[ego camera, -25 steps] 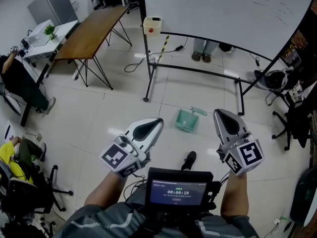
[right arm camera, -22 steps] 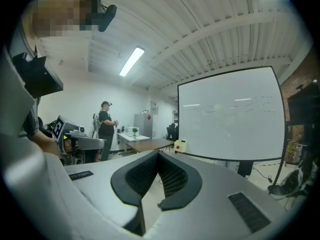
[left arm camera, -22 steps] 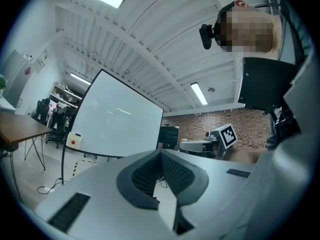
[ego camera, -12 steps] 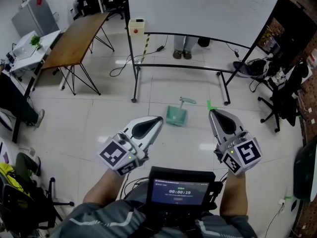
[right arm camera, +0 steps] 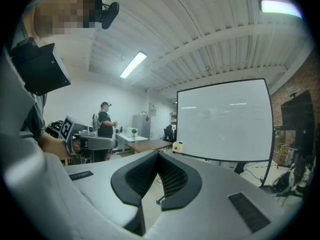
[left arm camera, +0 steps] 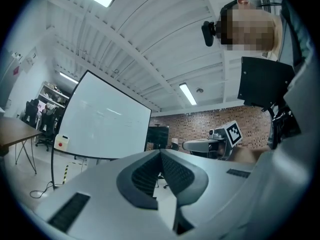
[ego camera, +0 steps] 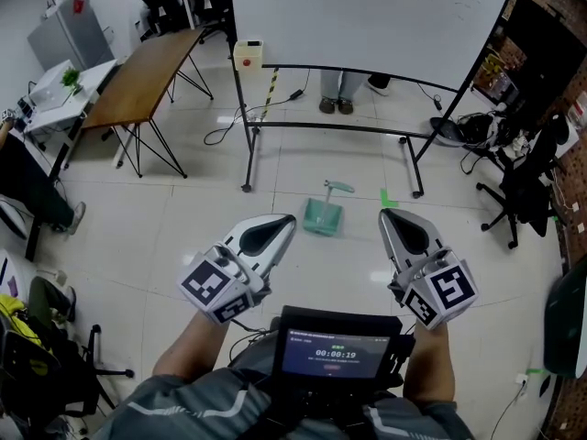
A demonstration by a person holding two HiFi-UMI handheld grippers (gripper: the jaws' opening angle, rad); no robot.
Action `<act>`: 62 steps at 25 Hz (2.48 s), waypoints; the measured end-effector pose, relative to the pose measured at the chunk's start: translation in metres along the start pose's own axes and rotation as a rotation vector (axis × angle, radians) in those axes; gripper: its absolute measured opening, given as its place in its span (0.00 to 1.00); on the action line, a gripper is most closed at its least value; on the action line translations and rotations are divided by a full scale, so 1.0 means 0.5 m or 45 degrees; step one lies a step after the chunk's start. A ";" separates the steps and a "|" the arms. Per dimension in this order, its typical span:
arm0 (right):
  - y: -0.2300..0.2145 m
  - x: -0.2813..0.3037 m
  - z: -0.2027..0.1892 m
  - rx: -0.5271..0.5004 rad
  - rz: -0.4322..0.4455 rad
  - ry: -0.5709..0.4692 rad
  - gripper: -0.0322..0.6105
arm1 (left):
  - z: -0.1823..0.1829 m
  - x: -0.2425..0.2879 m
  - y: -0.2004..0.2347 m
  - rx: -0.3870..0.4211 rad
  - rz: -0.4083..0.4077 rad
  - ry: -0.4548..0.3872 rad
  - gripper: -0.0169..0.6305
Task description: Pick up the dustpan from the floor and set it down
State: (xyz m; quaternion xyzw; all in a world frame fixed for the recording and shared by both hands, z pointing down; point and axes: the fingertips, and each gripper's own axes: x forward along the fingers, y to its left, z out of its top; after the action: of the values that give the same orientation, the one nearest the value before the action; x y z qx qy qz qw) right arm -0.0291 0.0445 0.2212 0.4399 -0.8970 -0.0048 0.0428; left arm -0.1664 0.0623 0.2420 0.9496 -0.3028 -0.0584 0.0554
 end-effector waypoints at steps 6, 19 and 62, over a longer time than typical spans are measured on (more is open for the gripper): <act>-0.029 -0.048 0.000 0.006 0.008 -0.012 0.08 | -0.007 0.031 -0.053 0.001 0.010 0.004 0.07; -0.084 -0.117 -0.008 0.024 0.023 -0.031 0.08 | -0.021 0.085 -0.118 0.023 0.034 0.033 0.07; -0.181 -0.248 -0.048 0.061 0.055 -0.027 0.08 | -0.066 0.189 -0.234 0.025 0.076 0.095 0.07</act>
State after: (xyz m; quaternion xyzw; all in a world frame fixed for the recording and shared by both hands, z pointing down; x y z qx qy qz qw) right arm 0.1197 0.0875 0.2319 0.4212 -0.9066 0.0131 0.0228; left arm -0.0185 0.1042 0.2508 0.9422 -0.3292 -0.0183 0.0588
